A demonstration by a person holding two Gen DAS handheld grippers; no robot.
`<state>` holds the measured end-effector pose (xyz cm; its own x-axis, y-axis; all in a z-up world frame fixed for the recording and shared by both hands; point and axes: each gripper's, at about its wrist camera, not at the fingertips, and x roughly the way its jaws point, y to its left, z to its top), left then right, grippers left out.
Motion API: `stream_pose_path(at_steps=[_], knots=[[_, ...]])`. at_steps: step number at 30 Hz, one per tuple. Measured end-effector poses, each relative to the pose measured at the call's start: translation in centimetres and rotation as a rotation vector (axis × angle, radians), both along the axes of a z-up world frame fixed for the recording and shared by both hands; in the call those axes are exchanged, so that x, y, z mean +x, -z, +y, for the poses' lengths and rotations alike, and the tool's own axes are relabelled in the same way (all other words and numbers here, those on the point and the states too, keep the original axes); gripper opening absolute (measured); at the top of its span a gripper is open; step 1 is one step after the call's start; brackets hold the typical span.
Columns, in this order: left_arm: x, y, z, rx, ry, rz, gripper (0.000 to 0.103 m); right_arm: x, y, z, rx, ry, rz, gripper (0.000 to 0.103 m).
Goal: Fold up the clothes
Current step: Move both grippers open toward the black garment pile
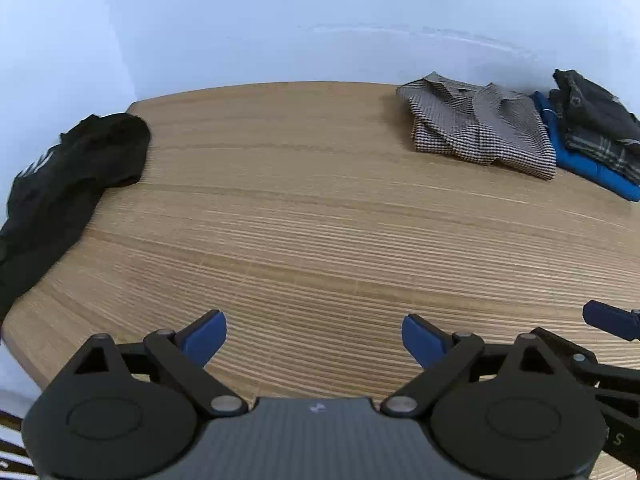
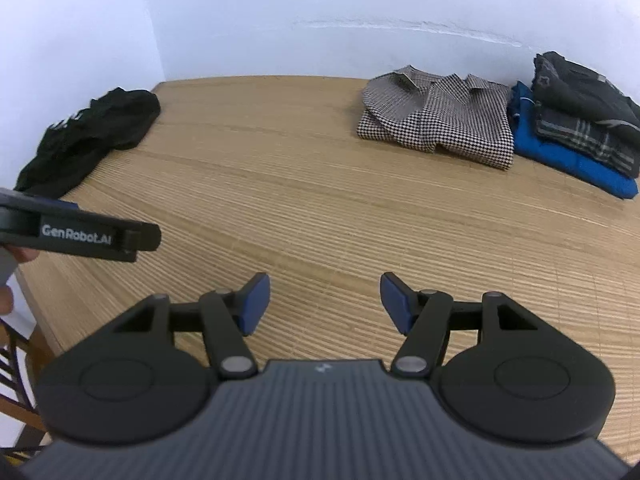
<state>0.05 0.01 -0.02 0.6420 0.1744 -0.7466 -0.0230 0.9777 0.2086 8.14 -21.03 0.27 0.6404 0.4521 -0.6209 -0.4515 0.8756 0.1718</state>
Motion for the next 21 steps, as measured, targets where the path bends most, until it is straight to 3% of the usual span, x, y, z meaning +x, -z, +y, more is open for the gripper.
stream_pose_path(at_steps=[8,12,21], knots=[[-0.1,-0.4,1.8,-0.035,-0.057,-0.066,0.096,0.3,-0.1,0.6,-0.051,-0.040,0.015,0.064],[-0.6,-1.2,2.9,-0.092,-0.073,-0.030,0.096,-0.4,-0.3,2.8,-0.102,-0.035,0.008,0.064],[-3.4,-3.0,3.3,-0.106,-0.142,0.006,0.096,0.0,0.8,8.7,-0.170,-0.056,0.011,0.064]])
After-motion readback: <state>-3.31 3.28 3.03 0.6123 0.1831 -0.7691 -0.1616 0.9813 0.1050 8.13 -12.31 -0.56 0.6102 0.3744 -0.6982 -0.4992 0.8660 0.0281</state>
